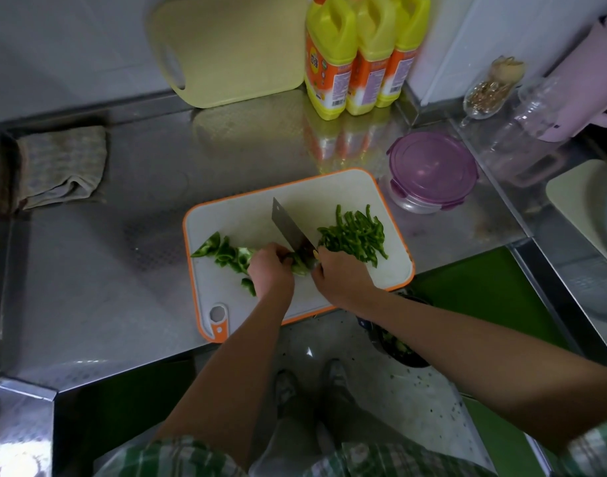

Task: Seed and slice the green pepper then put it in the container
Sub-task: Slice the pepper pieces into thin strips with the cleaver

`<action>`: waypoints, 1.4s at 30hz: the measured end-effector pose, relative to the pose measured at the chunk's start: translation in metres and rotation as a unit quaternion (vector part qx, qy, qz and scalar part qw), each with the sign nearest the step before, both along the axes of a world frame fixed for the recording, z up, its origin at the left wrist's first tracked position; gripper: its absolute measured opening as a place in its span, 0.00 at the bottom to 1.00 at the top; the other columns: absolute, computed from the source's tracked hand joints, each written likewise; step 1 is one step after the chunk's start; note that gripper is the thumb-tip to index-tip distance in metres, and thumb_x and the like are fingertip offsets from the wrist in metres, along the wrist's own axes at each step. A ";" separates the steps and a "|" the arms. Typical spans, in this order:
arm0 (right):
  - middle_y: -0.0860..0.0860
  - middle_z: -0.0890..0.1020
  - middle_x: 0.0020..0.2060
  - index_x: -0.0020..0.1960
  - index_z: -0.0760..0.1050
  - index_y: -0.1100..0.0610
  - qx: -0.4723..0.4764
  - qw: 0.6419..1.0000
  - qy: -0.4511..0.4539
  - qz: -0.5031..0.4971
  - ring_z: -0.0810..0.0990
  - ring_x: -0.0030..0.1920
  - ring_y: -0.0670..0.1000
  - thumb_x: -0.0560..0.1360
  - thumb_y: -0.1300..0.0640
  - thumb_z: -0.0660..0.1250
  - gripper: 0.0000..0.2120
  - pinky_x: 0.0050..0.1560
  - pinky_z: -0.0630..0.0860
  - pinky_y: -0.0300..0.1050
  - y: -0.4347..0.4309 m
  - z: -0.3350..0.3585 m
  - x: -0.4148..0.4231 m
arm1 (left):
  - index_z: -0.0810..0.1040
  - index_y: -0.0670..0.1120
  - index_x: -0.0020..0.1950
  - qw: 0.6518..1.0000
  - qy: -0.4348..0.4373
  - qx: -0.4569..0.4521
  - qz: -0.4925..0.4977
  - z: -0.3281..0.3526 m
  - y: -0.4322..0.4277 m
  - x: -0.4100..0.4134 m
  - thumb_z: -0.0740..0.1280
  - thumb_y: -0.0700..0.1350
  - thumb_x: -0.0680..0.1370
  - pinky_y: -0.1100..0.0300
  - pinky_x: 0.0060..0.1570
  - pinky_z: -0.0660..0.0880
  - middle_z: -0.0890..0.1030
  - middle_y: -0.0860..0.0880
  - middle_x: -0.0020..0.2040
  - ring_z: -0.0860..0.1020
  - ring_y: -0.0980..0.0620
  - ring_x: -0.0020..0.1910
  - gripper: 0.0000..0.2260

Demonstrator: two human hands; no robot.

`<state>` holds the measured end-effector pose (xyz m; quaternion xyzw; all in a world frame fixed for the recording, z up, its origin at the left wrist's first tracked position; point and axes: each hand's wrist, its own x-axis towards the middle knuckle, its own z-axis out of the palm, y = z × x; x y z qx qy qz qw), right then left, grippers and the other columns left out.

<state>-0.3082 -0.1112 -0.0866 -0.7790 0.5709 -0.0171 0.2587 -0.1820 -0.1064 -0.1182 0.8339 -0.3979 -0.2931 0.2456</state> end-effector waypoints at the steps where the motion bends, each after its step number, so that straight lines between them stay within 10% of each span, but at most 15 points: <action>1: 0.50 0.71 0.32 0.51 0.70 0.60 -0.004 1.000 0.008 0.001 0.73 0.35 0.53 0.80 0.56 0.56 0.08 0.33 0.65 0.43 0.000 -0.002 0.002 | 0.82 0.42 0.52 1.000 -0.001 -0.002 -0.004 0.001 0.000 0.000 0.67 0.36 0.77 0.60 0.45 0.71 0.83 0.44 0.50 0.80 0.46 0.50 0.07; 30: 0.49 0.67 0.28 0.38 0.63 0.56 0.018 0.999 -0.050 -0.010 0.65 0.27 0.46 0.79 0.57 0.57 0.12 0.27 0.57 0.41 -0.006 0.006 -0.010 | 0.83 0.43 0.52 0.999 0.025 0.003 0.048 0.002 0.000 -0.002 0.67 0.36 0.76 0.58 0.47 0.74 0.84 0.45 0.50 0.80 0.47 0.50 0.08; 42: 0.48 0.67 0.28 0.60 0.69 0.59 -0.033 0.999 0.023 0.003 0.69 0.28 0.51 0.81 0.56 0.55 0.11 0.24 0.56 0.42 0.005 -0.017 0.010 | 0.83 0.44 0.52 0.999 0.034 -0.011 0.025 0.002 0.007 0.003 0.66 0.35 0.76 0.60 0.46 0.72 0.84 0.47 0.50 0.80 0.48 0.51 0.10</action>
